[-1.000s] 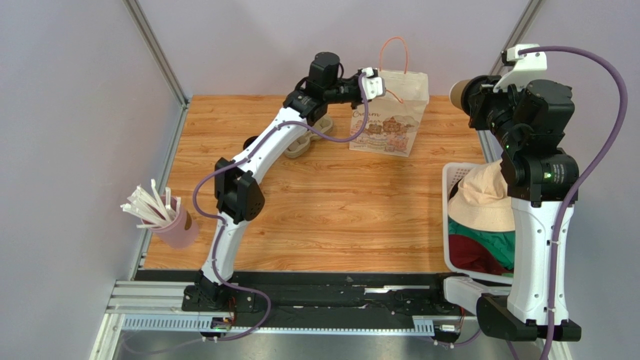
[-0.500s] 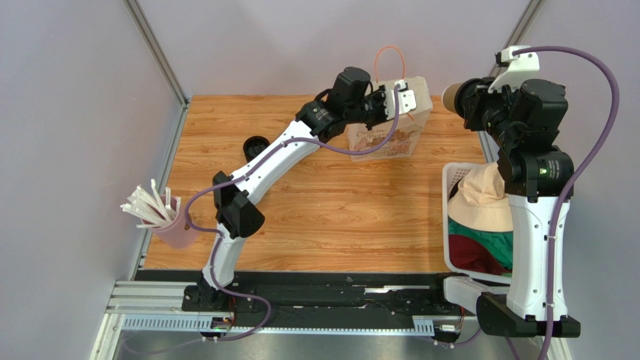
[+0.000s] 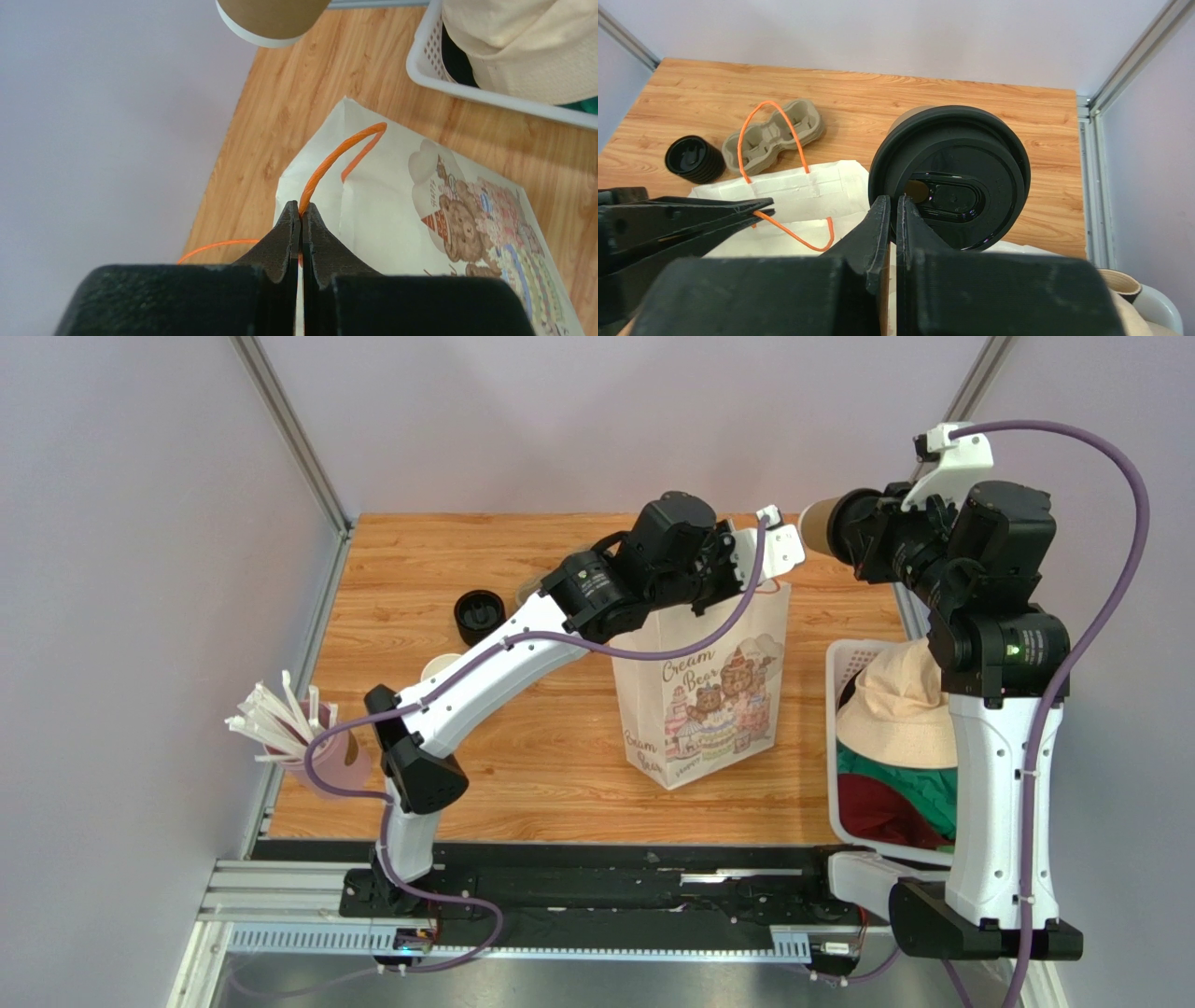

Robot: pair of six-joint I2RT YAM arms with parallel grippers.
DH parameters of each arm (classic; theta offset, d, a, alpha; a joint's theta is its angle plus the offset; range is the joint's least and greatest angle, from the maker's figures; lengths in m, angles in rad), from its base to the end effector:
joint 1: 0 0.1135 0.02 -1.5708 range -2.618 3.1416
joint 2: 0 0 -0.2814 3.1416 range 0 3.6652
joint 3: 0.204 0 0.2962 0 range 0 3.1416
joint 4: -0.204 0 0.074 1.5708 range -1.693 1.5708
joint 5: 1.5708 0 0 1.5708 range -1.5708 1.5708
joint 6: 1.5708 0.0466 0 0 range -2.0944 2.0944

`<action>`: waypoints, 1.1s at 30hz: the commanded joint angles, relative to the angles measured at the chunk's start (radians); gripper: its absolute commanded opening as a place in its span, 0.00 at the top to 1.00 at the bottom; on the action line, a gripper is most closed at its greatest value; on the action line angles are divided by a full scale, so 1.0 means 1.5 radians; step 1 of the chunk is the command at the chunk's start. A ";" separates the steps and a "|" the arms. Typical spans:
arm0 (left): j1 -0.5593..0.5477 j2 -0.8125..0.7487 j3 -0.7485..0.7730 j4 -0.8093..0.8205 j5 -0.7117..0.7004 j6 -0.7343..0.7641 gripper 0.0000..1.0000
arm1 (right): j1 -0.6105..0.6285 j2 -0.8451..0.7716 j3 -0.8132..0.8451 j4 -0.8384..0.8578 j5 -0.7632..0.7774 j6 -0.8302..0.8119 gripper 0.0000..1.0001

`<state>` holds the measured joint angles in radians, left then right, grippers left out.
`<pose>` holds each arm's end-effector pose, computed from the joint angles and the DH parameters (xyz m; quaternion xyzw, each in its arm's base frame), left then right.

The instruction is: Pack the takeout coffee

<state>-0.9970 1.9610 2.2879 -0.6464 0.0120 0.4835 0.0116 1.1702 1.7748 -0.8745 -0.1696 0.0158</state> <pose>0.2693 -0.4177 0.4858 0.5493 0.5961 -0.1534 0.5652 0.2303 0.0105 0.5549 -0.0496 0.7931 0.0757 0.6024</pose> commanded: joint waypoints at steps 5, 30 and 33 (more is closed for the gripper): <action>-0.026 -0.064 -0.052 -0.053 -0.073 -0.047 1.00 | -0.002 -0.008 0.027 -0.016 -0.054 0.014 1.00; 0.036 -0.179 -0.146 0.037 -0.224 -0.027 1.00 | -0.001 -0.001 0.023 -0.007 -0.061 0.021 1.00; 0.028 -0.193 -0.198 0.015 -0.226 -0.072 1.00 | -0.002 0.001 0.018 -0.010 -0.079 0.018 1.00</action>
<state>-0.9371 1.7096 2.0678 -0.6090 -0.3141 0.4847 0.0116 1.1744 1.7817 -0.9169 -0.2451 0.0372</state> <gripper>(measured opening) 0.014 0.023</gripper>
